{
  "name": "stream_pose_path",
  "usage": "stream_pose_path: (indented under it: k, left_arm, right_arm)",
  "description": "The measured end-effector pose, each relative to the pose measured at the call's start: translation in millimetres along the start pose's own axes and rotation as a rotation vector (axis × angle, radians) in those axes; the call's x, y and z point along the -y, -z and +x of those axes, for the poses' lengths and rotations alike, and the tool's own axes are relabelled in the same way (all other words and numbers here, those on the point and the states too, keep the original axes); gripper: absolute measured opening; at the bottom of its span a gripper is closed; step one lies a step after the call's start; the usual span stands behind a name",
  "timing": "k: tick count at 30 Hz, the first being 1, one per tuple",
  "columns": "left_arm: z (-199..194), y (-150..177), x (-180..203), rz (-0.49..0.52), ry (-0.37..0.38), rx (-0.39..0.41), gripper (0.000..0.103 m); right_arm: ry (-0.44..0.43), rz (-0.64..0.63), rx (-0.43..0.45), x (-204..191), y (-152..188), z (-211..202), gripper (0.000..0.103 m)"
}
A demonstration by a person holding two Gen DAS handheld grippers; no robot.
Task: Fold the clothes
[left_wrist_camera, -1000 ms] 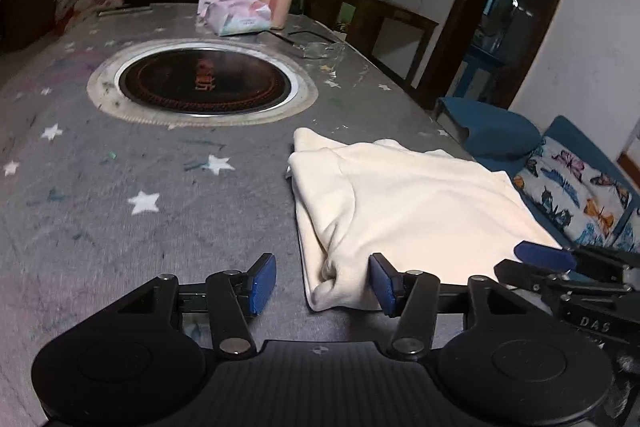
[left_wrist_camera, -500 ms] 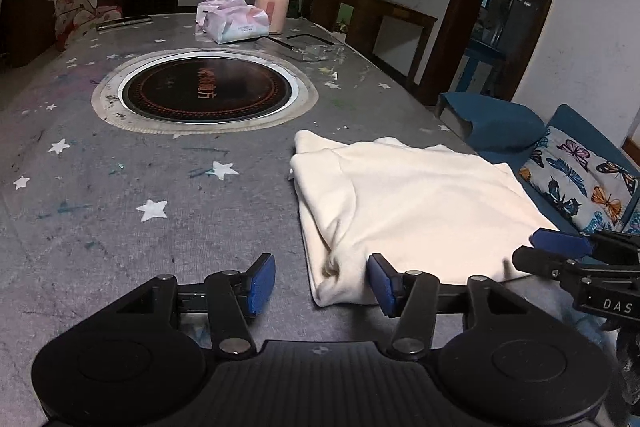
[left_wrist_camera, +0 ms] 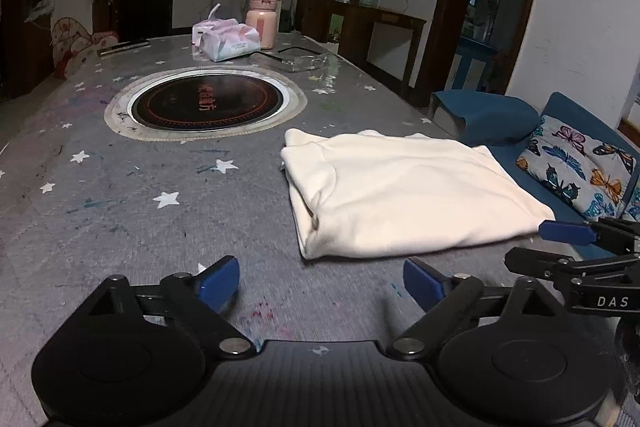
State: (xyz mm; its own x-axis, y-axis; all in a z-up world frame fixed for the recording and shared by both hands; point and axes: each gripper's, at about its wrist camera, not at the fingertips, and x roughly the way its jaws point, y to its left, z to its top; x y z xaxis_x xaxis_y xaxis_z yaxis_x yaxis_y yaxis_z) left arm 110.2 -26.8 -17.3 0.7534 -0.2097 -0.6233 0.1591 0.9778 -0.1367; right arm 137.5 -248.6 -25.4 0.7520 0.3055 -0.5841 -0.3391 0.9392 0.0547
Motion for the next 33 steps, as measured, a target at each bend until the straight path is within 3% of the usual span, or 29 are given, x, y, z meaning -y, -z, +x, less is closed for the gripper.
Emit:
stream_pose_path:
  k: [5,15,33]
  left_arm:
    - [-8,7,7,0.022,0.006,0.007,0.103]
    - [-19,18,17,0.044,0.002,0.001,0.103]
    - [-33,36,25,0.051,-0.024,-0.023,0.103]
  right_arm:
    - [0.011,0.002,0.001,-7,6,-7,0.082]
    - [0.036,0.025,0.018,-14,16,-21,0.102]
    - [0.078,0.062,0.005,-14,35,-28,0.103]
